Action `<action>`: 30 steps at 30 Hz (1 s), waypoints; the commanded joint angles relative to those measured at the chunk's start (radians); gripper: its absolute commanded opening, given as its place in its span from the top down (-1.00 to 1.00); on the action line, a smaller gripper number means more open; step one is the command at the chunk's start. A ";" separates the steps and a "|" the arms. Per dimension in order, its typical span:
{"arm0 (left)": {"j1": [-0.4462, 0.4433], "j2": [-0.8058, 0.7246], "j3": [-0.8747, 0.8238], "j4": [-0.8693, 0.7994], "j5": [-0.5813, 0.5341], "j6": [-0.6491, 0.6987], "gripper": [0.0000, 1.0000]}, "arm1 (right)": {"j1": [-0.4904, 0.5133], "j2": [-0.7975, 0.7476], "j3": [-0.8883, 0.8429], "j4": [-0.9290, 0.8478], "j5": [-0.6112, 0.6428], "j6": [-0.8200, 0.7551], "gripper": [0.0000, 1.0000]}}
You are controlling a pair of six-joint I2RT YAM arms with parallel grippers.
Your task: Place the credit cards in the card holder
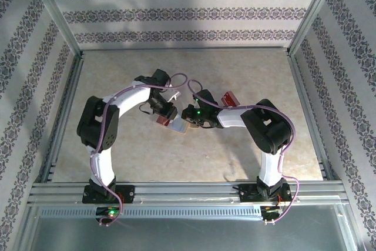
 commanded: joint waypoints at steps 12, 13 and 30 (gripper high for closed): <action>0.174 -0.120 -0.043 0.055 0.008 -0.018 0.12 | 0.032 0.046 0.126 0.080 -0.065 0.090 1.00; 0.180 -0.122 -0.045 0.057 0.008 -0.015 0.11 | 0.033 0.059 0.141 0.080 -0.066 0.093 0.99; 0.210 -0.136 -0.061 0.065 -0.021 0.006 0.04 | 0.048 0.230 0.321 0.063 -0.071 0.118 0.61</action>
